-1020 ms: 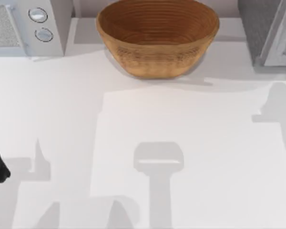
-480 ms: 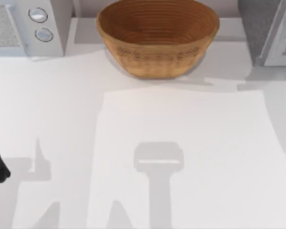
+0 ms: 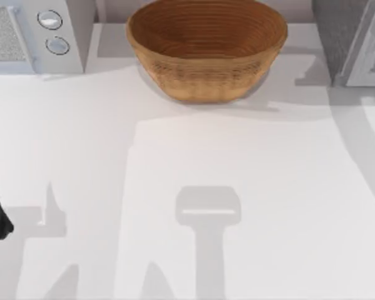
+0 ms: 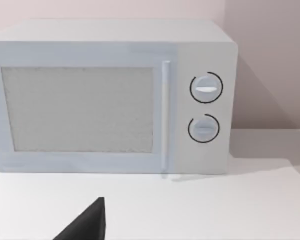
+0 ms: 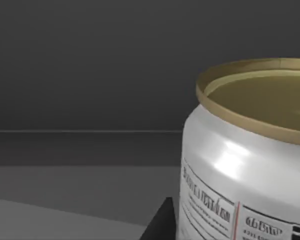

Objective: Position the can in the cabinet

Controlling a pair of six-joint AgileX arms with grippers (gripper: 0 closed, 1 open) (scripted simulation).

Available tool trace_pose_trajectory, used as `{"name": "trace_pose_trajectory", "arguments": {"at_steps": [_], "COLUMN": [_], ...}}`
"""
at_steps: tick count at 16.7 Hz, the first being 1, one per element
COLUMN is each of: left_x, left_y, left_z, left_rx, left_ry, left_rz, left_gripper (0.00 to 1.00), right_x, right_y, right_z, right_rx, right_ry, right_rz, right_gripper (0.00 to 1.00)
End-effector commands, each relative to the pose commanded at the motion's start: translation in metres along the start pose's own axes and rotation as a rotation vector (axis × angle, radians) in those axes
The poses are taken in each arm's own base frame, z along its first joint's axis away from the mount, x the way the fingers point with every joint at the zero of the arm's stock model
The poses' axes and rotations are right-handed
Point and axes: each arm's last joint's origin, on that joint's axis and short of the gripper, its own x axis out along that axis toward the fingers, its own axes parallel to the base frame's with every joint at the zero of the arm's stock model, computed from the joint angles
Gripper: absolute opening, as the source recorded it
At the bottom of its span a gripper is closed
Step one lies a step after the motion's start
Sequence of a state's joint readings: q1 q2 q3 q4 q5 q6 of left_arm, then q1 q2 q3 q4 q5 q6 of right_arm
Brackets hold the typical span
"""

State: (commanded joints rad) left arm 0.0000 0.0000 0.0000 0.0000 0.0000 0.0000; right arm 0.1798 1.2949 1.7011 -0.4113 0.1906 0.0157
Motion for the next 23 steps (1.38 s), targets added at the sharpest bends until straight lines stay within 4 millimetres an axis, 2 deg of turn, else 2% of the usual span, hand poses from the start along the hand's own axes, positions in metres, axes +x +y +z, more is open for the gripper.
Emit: {"name": "trace_pose_trajectory", "arguments": {"at_steps": [3,10,23], "left_x": [0.000,0.000,0.000], "left_y": [0.000,0.000,0.000], "left_z": [0.000,0.000,0.000], "left_rx": [0.000,0.000,0.000], "left_ry": [0.000,0.000,0.000], "left_rz": [0.000,0.000,0.000], "left_gripper": [1.00,1.00,1.00], "right_x": [0.007,0.009,0.073], "right_y": [0.003,0.002,0.005], "right_z": [0.005,0.005,0.033], "right_rx": [0.002,0.003,0.003], "right_ry": [-0.002,0.001,-0.004], "right_rz": [0.001,0.001,-0.007], "right_gripper": [0.00,0.00,0.00]}}
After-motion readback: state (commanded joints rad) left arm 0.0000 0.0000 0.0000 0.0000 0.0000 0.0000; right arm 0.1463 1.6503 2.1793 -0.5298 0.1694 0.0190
